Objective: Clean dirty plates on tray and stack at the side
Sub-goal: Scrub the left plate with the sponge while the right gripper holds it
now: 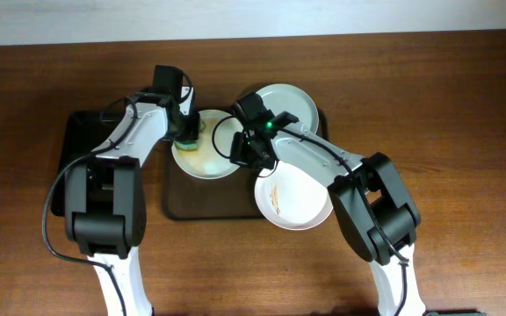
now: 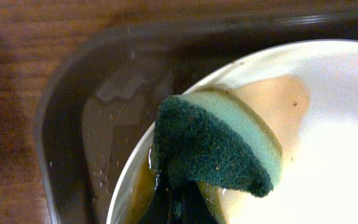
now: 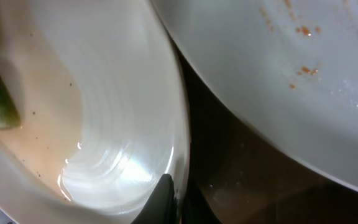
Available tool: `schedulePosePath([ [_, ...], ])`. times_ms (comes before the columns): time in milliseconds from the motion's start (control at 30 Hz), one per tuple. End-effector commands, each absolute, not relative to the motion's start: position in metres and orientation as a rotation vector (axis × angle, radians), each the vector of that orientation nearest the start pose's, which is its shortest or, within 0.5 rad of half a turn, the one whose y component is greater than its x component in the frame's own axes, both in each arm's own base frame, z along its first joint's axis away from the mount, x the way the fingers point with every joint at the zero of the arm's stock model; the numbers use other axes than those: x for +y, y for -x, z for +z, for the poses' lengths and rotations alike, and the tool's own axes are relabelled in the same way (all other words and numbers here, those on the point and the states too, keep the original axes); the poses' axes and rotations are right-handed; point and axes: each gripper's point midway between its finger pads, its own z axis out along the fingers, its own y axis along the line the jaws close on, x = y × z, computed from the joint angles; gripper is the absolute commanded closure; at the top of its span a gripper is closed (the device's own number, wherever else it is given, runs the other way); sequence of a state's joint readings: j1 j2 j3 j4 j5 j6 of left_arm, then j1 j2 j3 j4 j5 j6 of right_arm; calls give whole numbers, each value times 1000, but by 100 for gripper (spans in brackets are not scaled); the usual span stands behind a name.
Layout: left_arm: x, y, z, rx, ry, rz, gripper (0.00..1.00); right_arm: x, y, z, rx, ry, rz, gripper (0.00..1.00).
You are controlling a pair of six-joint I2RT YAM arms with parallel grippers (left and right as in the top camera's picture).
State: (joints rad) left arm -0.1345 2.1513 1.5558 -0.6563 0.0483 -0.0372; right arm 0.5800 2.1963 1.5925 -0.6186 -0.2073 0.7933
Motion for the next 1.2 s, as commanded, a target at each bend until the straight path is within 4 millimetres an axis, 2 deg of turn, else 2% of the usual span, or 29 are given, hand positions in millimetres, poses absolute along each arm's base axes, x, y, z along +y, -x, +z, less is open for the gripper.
schedulePosePath([
  [0,-114,-432,7,2931,-443,-489,99,304,-385,2,2968,-190,550,96],
  [33,-126,-416,18,2955,-503,-628,99,304,-385,2,2969,-190,550,96],
  [67,-132,-409,25,2962,-531,-695,99,304,-385,2,2969,-189,550,96],
  [100,-135,-406,30,2960,-555,-735,99,304,-385,2,2969,-189,551,96],
  [133,-134,-411,32,2947,-558,-716,99,304,-385,2,2969,-189,551,96],
  [200,-126,-437,29,2886,-522,-579,99,304,-385,2,2970,-189,550,96],
  [300,-96,-477,26,2828,-331,-270,99,304,-384,2,2970,-166,553,96],
  [333,-79,-489,27,2806,-255,-129,99,305,-384,2,2969,-166,553,96],
  [400,-70,-478,22,2861,-246,-60,99,304,-384,2,2969,-166,553,96],
  [533,-57,-417,13,3113,-246,-2,99,305,-385,2,2969,-166,554,96],
  [567,-57,-409,13,3147,-234,-12,99,305,-384,2,2969,-166,553,96],
  [633,-81,-395,17,3193,-233,-252,99,305,-384,2,2969,-166,553,96],
  [667,-123,-392,29,3131,-267,-660,99,305,-385,2,2969,-166,554,96],
  [700,-136,-396,35,3080,-276,-778,99,305,-385,2,2968,-166,554,96],
  [767,-141,-407,37,3021,-282,-808,99,305,-385,2,2969,-165,554,96],
  [800,-138,-421,35,2991,-245,-750,99,305,-384,2,2969,-166,554,96],
  [900,-111,-442,29,2983,-120,-507,99,305,-384,2,2970,-165,555,96],
  [1000,-94,-454,53,2968,-71,-485,99,305,-384,2,2971,-165,559,96],
  [1167,-53,-474,126,2907,46,-459,99,308,-383,8,2971,-102,581,96],
])
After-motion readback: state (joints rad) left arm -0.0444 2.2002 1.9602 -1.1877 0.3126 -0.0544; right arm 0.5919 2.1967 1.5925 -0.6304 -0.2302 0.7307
